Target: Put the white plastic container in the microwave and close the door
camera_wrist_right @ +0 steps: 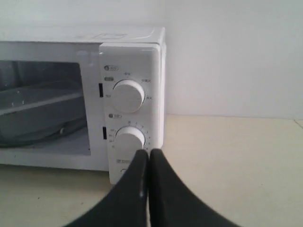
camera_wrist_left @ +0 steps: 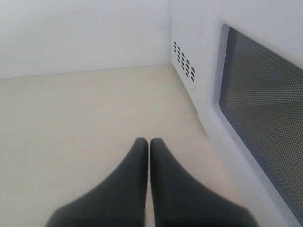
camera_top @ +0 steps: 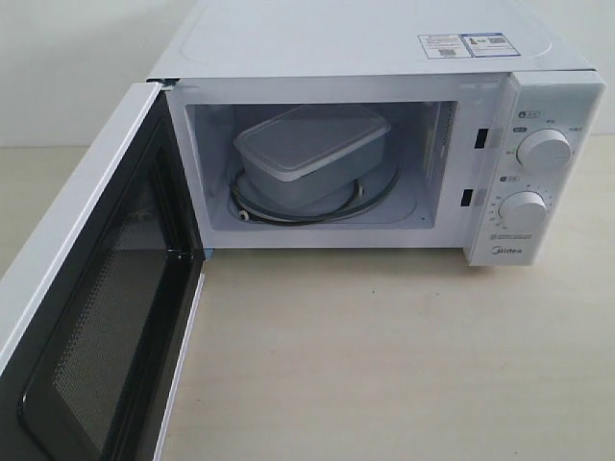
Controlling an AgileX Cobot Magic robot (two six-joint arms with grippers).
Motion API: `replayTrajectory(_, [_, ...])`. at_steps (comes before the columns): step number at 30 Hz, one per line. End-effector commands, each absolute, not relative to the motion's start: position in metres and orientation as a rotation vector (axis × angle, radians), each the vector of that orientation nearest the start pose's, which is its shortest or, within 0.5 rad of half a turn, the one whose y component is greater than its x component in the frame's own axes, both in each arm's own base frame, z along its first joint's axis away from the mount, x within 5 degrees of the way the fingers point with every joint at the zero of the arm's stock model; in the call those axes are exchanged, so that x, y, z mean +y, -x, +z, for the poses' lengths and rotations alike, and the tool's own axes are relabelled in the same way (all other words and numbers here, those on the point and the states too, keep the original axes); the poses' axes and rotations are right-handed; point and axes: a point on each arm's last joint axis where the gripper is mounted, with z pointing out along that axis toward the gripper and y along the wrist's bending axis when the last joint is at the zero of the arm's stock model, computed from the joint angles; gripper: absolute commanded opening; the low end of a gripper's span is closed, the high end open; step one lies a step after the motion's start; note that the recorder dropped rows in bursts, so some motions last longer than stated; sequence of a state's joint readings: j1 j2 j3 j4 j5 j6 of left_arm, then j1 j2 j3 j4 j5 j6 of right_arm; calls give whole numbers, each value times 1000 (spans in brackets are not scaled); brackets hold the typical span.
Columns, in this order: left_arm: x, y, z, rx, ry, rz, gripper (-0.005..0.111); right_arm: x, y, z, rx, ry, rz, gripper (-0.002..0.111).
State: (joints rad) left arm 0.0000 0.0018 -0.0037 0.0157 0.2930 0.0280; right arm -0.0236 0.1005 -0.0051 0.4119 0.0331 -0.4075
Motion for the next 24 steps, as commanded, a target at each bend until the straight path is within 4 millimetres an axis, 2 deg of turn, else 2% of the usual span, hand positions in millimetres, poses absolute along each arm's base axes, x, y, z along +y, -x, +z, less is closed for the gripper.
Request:
replayTrajectory(1, [0, -55, 187, 1776, -30, 30, 4, 4, -57, 198, 1649, 63, -2, 0])
replayTrajectory(14, [0, -55, 187, 1772, -30, 30, 4, 5, -56, 195, 1684, 24, 41, 0])
replayTrajectory(16, [0, -55, 187, 1770, -30, 30, 4, 0, -56, 192, 1716, -29, 16, 0])
replayTrajectory(20, [0, -55, 187, 1770, -30, 30, 4, -1, -54, 184, 1805, -21, -12, 0])
replayTrajectory(24, [0, -55, 187, 1770, -30, 30, 4, -1, -54, 184, 1811, -44, 4, 0])
